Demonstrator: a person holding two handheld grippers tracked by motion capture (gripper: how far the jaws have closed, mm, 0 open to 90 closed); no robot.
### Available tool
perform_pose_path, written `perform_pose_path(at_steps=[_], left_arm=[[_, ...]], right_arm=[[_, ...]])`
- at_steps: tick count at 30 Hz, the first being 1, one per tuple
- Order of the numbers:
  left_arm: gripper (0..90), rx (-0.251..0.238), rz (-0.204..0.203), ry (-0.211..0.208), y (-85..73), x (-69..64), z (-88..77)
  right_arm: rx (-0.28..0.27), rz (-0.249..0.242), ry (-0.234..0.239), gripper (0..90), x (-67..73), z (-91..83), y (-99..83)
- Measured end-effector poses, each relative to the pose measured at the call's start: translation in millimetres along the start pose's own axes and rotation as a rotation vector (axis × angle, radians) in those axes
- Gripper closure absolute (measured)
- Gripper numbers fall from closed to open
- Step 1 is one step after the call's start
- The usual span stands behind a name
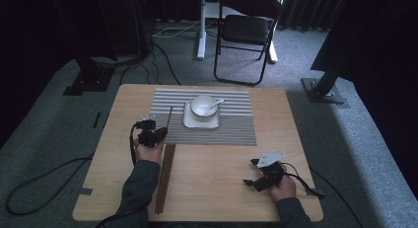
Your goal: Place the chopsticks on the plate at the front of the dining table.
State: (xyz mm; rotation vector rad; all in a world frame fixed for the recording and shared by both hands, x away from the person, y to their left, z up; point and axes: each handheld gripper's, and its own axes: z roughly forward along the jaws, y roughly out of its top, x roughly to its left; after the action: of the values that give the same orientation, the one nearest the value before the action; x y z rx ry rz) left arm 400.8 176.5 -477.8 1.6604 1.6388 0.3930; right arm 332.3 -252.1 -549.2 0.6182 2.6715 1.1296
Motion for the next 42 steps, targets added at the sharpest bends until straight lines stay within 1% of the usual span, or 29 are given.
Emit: perform_pose_path(at_steps=[8,16,34,42], left_arm=[[84.6,-0.003,-0.012,-0.002,3.5,-1.2,4.1],[84.6,-0.013,-0.011,-0.002,10.5,-5.1,5.3],[84.6,-0.01,-0.001,0.034,17.4,-7.9,16.4],[84.6,-0.005,-0.002,0.037,20.2,-9.2,20.5]], right_arm=[[0.0,0.0,0.0,11.1,0.0,0.0,0.0],[0.0,0.0,0.0,11.1,0.0,0.0,0.0],[0.0,-0.001,0.0,11.1,0.0,0.0,0.0],[0.0,0.0,0.0,11.1,0.0,0.0,0.0]])
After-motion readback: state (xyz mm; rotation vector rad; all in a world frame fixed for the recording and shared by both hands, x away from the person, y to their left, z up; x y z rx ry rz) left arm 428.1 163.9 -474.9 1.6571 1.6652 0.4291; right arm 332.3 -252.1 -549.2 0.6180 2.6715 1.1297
